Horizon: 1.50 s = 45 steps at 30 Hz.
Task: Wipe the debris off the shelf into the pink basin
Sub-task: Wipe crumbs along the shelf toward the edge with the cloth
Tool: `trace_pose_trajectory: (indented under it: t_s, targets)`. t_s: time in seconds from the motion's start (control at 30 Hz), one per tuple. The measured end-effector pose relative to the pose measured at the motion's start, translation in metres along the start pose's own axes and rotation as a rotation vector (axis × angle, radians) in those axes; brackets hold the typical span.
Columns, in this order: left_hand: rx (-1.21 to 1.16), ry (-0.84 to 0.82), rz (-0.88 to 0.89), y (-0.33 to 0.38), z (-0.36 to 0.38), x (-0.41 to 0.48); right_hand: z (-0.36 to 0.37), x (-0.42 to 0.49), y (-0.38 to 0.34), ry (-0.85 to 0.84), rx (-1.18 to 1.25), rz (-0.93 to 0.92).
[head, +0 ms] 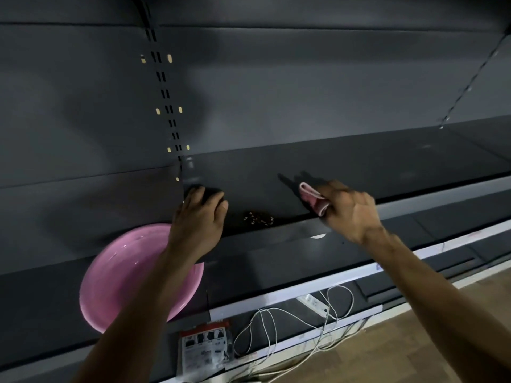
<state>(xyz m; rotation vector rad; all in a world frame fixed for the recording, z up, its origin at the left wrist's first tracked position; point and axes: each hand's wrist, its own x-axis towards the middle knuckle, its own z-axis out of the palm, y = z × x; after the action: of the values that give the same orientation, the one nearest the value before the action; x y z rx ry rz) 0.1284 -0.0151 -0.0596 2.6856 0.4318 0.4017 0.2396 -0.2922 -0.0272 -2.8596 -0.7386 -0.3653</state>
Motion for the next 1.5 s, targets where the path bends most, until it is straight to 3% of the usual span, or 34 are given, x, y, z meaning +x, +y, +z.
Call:
trace_pose_trajectory:
  t_s: [0.17,0.3,0.4,0.53,0.87,1.0,1.17,1.3,1.5]
  targets:
    - [-0.033,0.018,0.024,-0.003,-0.002,-0.002,0.006,-0.002,-0.075,0.002,0.167,-0.103]
    - [-0.048,-0.005,0.022,-0.006,-0.001,-0.002,0.0,0.014,-0.081,-0.061,0.4,-0.095]
    - [-0.056,-0.004,0.029,-0.007,0.001,-0.001,-0.006,0.03,-0.053,0.017,0.361,-0.023]
    - [-0.036,-0.02,0.013,-0.006,0.002,-0.001,0.002,0.05,-0.036,-0.082,0.233,0.047]
    - [-0.201,-0.073,0.036,-0.01,-0.017,-0.011,0.009,0.032,-0.107,-0.28,0.411,-0.364]
    - [-0.198,-0.037,0.095,-0.016,-0.021,-0.03,-0.001,0.031,-0.075,-0.123,0.468,-0.206]
    - [-0.21,-0.016,0.057,-0.02,-0.01,-0.036,0.007,0.014,-0.049,-0.028,0.217,0.001]
    - [-0.209,-0.015,0.07,-0.019,-0.008,-0.037,0.017,-0.001,-0.077,0.088,0.119,-0.041]
    - [-0.196,-0.073,0.154,-0.042,-0.014,-0.042,0.02,-0.001,-0.124,0.074,0.133,-0.055]
